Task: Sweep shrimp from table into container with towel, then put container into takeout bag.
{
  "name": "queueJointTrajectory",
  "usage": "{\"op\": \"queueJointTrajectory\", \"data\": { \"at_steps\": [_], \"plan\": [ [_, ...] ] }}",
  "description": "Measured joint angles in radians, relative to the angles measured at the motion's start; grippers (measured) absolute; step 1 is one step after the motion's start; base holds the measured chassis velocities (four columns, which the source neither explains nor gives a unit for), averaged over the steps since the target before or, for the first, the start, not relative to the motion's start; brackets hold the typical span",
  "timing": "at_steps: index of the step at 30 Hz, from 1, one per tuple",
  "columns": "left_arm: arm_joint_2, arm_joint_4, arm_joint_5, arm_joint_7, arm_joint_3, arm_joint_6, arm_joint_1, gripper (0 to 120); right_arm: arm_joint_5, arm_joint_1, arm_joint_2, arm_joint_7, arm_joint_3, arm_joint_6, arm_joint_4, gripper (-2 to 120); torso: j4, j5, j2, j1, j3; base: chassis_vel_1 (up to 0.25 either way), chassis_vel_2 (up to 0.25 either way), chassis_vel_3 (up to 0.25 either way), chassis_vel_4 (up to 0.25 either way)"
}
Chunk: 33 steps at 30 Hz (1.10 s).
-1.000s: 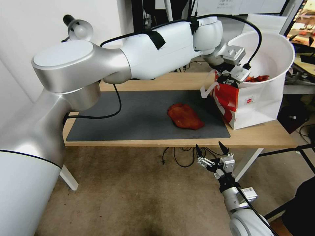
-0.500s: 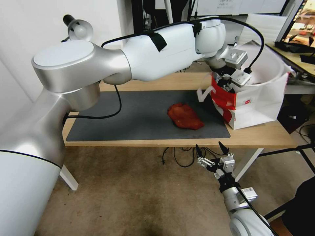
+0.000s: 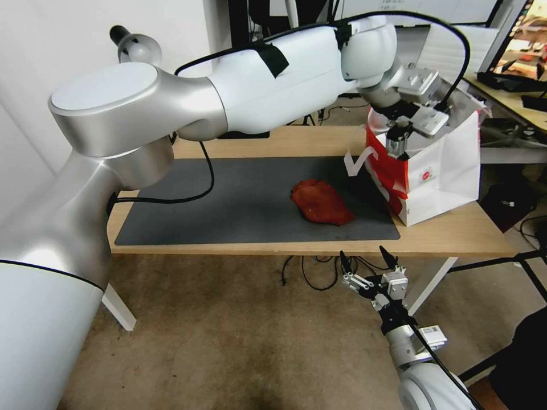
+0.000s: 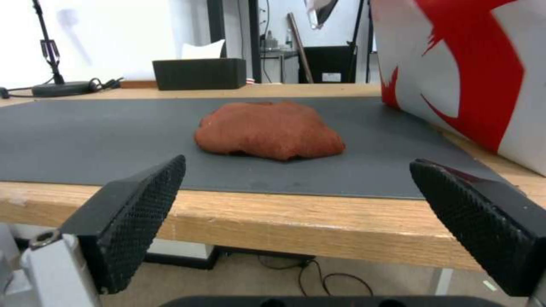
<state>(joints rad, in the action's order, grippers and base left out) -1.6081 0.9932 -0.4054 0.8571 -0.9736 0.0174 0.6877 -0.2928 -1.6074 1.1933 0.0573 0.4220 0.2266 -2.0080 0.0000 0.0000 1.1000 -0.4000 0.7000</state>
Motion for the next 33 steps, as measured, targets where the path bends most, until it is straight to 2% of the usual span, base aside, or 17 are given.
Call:
{"op": "queueJointTrajectory", "data": {
  "at_steps": [1,5,10,15,17,18,20,21,24,25,29,30,33],
  "plan": [
    [0.0,0.006,-0.013,-0.029,0.002,-0.001,0.003,100,0.0,0.0,0.0,0.0,0.0,0.0,0.0,100,0.0,0.0,0.0,0.0,0.0,0.0,0.0,0.0,0.0],
    [0.0,0.028,-0.028,-0.077,0.002,-0.002,0.001,100,0.0,0.0,0.0,0.0,0.0,0.0,0.0,100,-0.0001,0.0,0.0,0.0,0.0,0.0,0.0,0.0,0.0],
    [0.0,0.043,-0.028,-0.091,0.006,-0.001,-0.015,100,0.0,0.0,0.0,0.0,0.0,0.0,0.0,100,-0.0001,0.0001,0.0,0.0,0.0,0.0,0.0,0.0,0.0],
    [0.001,0.07,0.002,-0.079,0.034,0.003,-0.031,100,0.0,0.0,0.0,0.0,0.0,0.0,0.0,100,-0.0001,0.0,0.0,0.0,0.0,0.0,0.0,0.0,0.0],
    [0.029,0.102,0.013,-0.072,0.036,0.003,-0.048,100,0.0,0.0,0.0,0.0,0.0,0.0,0.0,100,-0.0009,0.0003,0.0,0.0,0.0,0.0,0.0,0.0,0.0],
    [0.029,0.102,0.013,-0.072,0.036,0.003,-0.048,100,0.0,0.0,0.0,0.0,0.0,0.0,0.0,100,-0.0009,0.0003,0.0,0.0,0.0,0.0,0.0,0.0,0.0],
    [0.089,0.147,0.03,-0.071,0.036,0.002,-0.083,100,0.0,0.0,0.0,0.0,0.0,0.0,0.0,100,-0.0007,0.0003,0.0,0.0,0.0,0.0,0.0,0.0,0.0],
    [0.089,0.147,0.03,-0.071,0.036,0.002,-0.083,100,0.0,0.0,0.0,0.0,0.0,0.0,0.0,100,-0.0007,0.0003,0.0,0.0,0.0,0.0,0.0,0.0,0.0],
    [0.235,0.233,0.084,-0.067,0.038,0.028,-0.168,100,0.0,0.0,0.0,0.0,0.0,0.0,0.0,100,0.0006,-0.0004,0.0,0.0,0.0,0.0,0.0,0.0,0.0],
    [0.235,0.233,0.084,-0.067,0.038,0.028,-0.168,100,0.0,0.0,0.0,0.0,0.0,0.0,0.0,100,0.0006,-0.0004,0.0,0.0,0.0,0.0,0.0,0.0,0.0],
    [0.396,0.368,0.137,-0.054,0.06,0.072,-0.258,100,0.0,0.0,0.0,0.0,0.0,0.0,0.0,100,0.0001,-0.0007,0.0,0.0,0.0,0.0,0.0,0.0,0.0],
    [0.396,0.368,0.137,-0.054,0.06,0.072,-0.258,100,0.0,0.0,0.0,0.0,0.0,0.0,0.0,100,0.0001,-0.0007,0.0,0.0,0.0,0.0,0.0,0.0,0.0],
    [0.505,0.464,0.167,-0.053,0.092,0.068,-0.31,100,0.0,0.0,0.0,0.0,0.0,0.0,0.0,100,0.0,-0.0008,0.0,0.0,0.0,0.0,0.0,0.0,0.0]
  ]
}}
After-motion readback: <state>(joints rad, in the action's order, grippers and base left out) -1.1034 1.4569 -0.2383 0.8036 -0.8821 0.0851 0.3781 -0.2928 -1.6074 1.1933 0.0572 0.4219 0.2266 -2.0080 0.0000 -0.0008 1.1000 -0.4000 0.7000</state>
